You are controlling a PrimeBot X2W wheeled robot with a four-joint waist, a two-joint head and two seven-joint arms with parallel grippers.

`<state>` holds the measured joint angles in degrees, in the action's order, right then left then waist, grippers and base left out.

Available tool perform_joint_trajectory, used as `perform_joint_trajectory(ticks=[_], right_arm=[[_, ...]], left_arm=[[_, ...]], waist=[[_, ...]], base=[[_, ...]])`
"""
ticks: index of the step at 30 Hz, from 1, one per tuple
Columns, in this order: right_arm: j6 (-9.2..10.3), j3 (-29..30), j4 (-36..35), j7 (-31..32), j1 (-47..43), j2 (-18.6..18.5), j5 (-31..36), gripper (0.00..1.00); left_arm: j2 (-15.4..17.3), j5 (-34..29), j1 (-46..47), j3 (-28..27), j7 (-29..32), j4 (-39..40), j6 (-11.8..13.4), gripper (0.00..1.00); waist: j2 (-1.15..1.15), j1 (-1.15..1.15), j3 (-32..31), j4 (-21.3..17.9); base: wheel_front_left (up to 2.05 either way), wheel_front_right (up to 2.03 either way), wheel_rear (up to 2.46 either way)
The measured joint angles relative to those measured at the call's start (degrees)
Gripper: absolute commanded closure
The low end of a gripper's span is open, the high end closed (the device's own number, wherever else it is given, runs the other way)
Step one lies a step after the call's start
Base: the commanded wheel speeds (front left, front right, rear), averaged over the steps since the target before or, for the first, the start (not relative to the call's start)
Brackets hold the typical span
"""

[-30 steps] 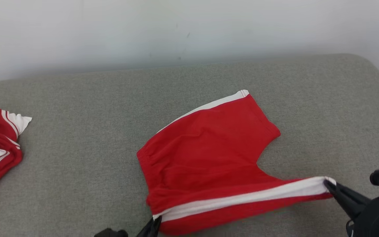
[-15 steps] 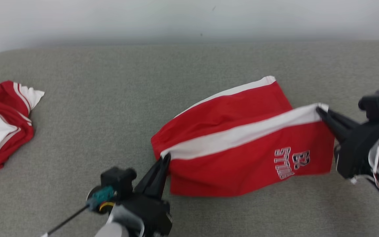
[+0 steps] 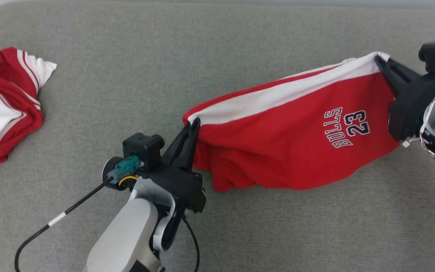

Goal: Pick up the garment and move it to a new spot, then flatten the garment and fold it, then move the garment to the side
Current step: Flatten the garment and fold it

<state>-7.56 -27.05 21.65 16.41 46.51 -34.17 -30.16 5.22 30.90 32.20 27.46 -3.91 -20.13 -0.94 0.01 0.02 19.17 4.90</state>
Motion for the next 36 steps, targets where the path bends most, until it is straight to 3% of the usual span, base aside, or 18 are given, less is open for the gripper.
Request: perform_joint_trajectory(ticks=[7,8,9,10,18,24,36], right_arm=[[0.00,-2.53,7.50,-3.21,4.93,2.07,0.05,1.00],[0.00,-2.66,8.57,-3.92,5.44,2.41,0.15,0.99],[0.00,-2.75,9.47,-4.19,5.91,2.82,0.21,0.57],[0.00,-2.79,10.39,-4.59,6.34,3.37,0.25,0.00],[0.00,-2.48,14.85,-6.27,7.46,5.33,-2.60,0.00],[0.00,-0.67,16.93,-1.30,4.73,6.00,-8.86,0.00],[0.00,5.34,22.24,2.74,-0.87,5.70,-10.18,0.00]], left_arm=[[-1.21,-0.64,4.69,0.86,-2.54,-5.41,1.15,1.00],[-1.34,-0.75,5.21,0.98,-3.44,-5.94,1.55,0.87],[-1.47,-0.75,5.80,1.10,-4.11,-6.53,1.55,0.38],[-1.57,-0.75,6.32,1.35,-4.33,-7.24,1.53,0.00],[-1.97,0.04,6.33,1.37,-8.22,-10.43,1.70,0.00],[-0.21,-0.60,1.56,1.00,-10.23,-9.64,1.55,0.00],[4.22,-10.22,-14.43,-4.69,-11.14,4.95,3.91,0.00]], waist=[[0.00,0.00,3.29,1.55],[0.00,0.00,3.62,1.69],[0.01,0.00,3.87,1.79],[0.00,0.00,4.05,1.83],[0.00,-0.02,2.09,1.23],[-0.01,-0.02,-1.34,0.77],[-0.01,-0.03,-5.37,2.56]], base=[[0.00,0.00,0.00],[0.00,0.00,0.00],[0.00,0.00,0.00],[0.00,0.00,0.00],[0.00,0.00,0.00],[0.00,0.00,0.00],[0.00,0.00,0.00]])
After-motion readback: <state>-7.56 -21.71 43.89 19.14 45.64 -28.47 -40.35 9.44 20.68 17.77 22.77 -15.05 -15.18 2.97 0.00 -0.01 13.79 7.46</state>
